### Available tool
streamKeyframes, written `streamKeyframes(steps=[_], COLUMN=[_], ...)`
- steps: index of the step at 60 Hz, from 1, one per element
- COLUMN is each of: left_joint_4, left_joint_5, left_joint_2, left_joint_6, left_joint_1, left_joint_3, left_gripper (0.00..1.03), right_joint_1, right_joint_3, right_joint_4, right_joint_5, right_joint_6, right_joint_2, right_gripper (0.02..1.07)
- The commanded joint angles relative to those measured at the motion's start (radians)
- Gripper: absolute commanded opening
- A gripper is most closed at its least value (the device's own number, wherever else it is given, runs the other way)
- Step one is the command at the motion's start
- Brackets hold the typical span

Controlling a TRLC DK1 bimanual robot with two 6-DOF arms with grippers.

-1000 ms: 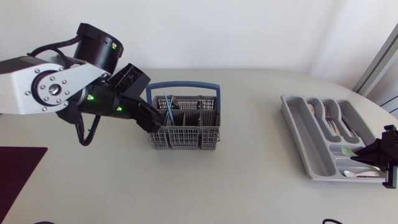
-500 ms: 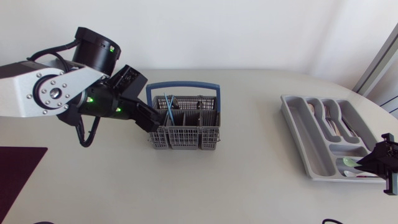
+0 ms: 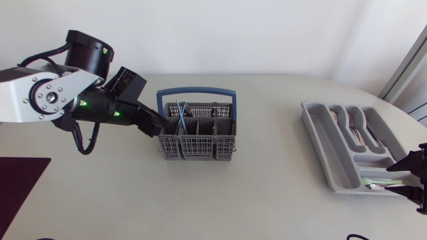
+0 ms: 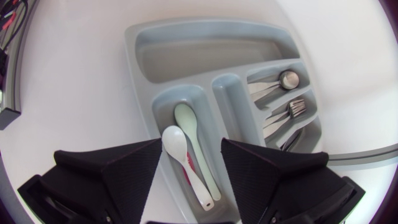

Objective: Sort the cutlery from the basket into the organizer compartments.

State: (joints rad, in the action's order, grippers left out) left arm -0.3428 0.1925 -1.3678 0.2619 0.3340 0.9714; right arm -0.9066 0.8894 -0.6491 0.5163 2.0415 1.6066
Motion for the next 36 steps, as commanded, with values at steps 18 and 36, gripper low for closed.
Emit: streamKeyframes(steps=[18, 36], left_joint_4=[0.073, 0.163], left_joint_5=[0.035, 0.035], left_joint_2=[-0.037, -0.059], left_joint_6=[-0.055, -0.127], left_joint_1=[-0.007, -0.004], left_joint_3=[-0.036, -0.059], left_gripper=[0.68, 0.65], right_joint_1=[0.034, 0.245], right_joint_3=[-0.058, -0.132], right_joint_4=[-0.202, -0.268], right_joint_5=[0.077, 0.151], right_joint_6=[-0.089, -0.383], right_joint_2=[-0.255, -0.461], right_gripper=[0.92, 0.92])
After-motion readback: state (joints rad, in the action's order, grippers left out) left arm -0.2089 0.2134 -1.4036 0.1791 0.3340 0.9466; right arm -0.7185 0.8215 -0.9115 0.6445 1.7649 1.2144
